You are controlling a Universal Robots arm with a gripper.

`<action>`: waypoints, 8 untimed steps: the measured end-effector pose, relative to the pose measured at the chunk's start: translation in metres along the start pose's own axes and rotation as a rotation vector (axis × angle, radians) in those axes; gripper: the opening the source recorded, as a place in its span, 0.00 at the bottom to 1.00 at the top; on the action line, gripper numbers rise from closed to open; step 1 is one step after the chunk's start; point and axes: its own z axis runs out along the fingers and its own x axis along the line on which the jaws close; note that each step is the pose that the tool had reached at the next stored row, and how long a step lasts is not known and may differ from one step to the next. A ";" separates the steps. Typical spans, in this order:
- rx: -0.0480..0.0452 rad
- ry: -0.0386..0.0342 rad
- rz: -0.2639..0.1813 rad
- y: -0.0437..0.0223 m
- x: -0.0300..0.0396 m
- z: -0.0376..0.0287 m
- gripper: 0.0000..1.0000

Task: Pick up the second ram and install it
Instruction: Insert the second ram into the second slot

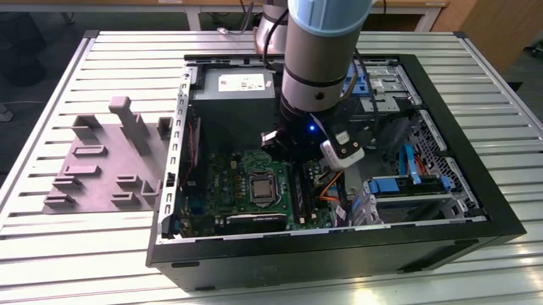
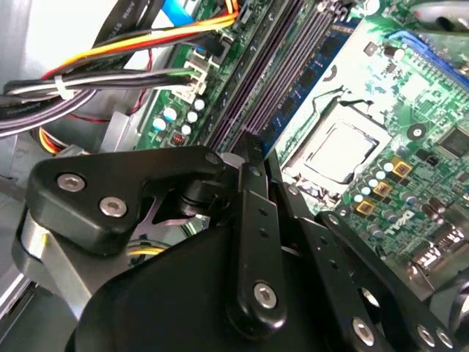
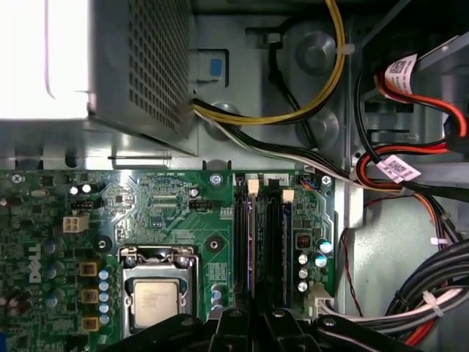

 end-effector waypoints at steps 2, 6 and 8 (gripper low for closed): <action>0.0001 0.0000 0.000 0.0000 -0.0004 0.0025 0.14; 0.0002 0.0001 0.000 0.0000 -0.0005 0.0052 0.14; 0.0001 0.0001 0.000 0.0001 -0.0005 0.0067 0.14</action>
